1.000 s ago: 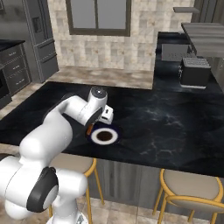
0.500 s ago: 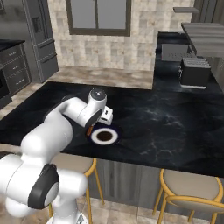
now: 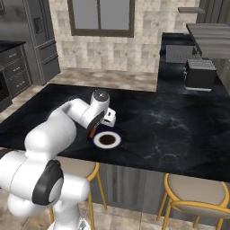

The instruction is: Start the toaster. Once the lever pops up, take the bread to the plate on the dining counter.

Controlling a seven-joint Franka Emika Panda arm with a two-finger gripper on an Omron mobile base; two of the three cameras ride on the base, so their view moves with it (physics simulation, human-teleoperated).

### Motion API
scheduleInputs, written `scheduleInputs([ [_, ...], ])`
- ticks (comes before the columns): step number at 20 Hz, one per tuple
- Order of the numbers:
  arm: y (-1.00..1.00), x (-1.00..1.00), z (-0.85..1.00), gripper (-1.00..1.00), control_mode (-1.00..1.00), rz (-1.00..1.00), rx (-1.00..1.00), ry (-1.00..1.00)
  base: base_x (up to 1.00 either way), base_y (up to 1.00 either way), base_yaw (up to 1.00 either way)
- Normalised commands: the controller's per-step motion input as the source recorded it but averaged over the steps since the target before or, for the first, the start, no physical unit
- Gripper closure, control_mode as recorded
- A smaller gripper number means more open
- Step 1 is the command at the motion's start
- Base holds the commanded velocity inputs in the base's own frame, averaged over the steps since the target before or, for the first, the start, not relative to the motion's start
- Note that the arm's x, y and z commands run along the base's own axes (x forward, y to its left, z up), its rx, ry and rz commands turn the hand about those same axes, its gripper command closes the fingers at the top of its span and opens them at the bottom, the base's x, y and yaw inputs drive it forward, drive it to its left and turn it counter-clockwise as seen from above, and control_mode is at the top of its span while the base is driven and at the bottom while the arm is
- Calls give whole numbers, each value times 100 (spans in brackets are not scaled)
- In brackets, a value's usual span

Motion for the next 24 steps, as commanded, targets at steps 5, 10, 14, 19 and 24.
scheduleInputs([
  [5,0,3,-13,100,-100,0,0,0,0,0,0],
  [10,1,4,-19,100,-100,0,0,0,0,0,0],
  [14,3,17,-17,100,-100,0,0,-1,0,0,0],
  [19,0,16,-3,100,-100,0,0,0,0,0,0],
  [24,5,14,-4,100,-100,0,0,0,0,0,0],
])
